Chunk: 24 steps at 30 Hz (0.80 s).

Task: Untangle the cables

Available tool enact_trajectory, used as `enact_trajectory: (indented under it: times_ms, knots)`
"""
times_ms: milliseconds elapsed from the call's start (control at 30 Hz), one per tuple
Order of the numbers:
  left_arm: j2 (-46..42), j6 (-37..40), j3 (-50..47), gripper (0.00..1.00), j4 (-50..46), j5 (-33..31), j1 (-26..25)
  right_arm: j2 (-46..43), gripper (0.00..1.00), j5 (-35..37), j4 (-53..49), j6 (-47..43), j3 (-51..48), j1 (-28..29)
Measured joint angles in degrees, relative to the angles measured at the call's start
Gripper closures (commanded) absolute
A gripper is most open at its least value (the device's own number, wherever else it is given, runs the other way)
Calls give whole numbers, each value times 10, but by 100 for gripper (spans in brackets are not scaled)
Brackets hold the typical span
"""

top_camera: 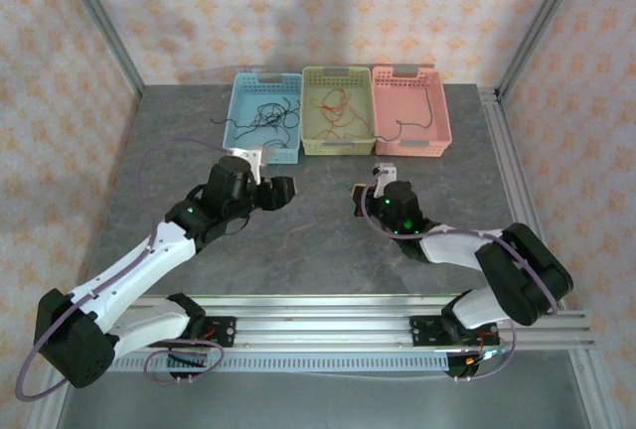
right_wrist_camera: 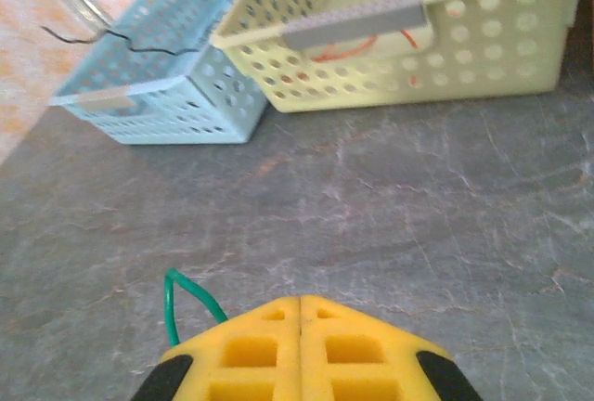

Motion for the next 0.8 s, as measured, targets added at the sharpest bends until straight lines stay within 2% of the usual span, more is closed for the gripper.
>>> enact_trajectory:
  times_ms: [333,500,800]
  knots:
    - [-12,-22,-76,34,88,90,-1,-21,100,-70,182,-50,-67,12]
    - [2,-27,-77,36,126,112,-16,-17,100,-85,212,-51,-67,15]
    - [106,-37,-77,43,188,149,-62,-13,100,-95,211,-24,-64,18]
